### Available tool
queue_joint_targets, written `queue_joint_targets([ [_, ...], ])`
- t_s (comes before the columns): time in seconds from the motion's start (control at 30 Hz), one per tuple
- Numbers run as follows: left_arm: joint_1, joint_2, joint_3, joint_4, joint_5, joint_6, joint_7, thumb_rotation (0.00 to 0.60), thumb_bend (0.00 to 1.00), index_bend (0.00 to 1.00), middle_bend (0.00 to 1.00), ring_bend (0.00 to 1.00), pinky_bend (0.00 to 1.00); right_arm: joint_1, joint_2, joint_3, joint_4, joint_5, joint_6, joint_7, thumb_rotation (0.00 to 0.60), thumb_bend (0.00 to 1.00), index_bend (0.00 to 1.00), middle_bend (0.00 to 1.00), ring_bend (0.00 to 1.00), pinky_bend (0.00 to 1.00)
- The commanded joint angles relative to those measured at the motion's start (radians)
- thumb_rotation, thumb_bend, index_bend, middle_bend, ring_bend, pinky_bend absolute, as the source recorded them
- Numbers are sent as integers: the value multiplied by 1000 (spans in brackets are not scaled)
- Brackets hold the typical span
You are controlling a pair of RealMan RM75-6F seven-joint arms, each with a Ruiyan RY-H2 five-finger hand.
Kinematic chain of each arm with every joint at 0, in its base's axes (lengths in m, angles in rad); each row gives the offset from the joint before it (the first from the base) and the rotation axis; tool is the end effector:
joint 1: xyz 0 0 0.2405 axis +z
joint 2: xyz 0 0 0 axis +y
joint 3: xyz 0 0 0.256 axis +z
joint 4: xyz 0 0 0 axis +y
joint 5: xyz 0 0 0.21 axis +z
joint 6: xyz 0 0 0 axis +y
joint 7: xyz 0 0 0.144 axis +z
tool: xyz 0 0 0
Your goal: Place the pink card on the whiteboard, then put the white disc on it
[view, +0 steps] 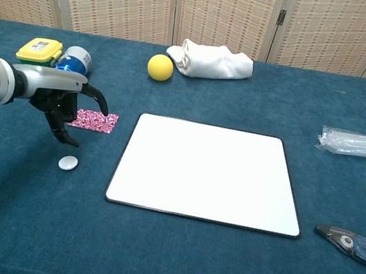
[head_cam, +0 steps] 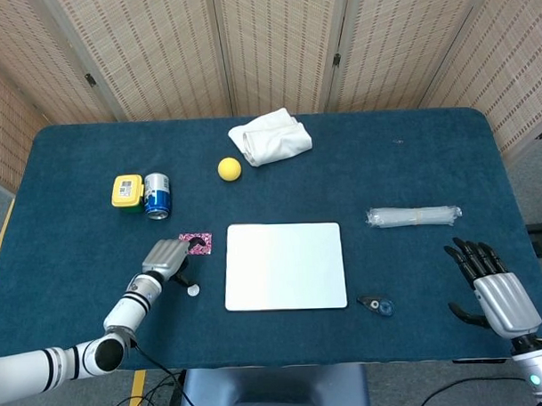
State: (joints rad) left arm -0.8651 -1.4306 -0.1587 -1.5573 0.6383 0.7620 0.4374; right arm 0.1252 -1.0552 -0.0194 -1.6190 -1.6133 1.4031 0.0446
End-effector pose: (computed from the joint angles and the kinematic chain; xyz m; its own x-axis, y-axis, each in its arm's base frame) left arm -0.1634 0.3582 -0.0088 0.3698 0.5252 0.7664 0.9288 -0.1866 -0.3202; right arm -0.3044 -0.1767 0.1527 0.4289 -0.1350 0.8932 -0.9002 -0.1468 0.4100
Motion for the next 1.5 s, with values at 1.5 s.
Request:
queue_joint_targets([
  [1.5,-56,-192,-8,451,103,-141,-251,600,265,391,1000,1000,1000,5,9,24,7,57,-16,20,600,165,0,0,0,0],
])
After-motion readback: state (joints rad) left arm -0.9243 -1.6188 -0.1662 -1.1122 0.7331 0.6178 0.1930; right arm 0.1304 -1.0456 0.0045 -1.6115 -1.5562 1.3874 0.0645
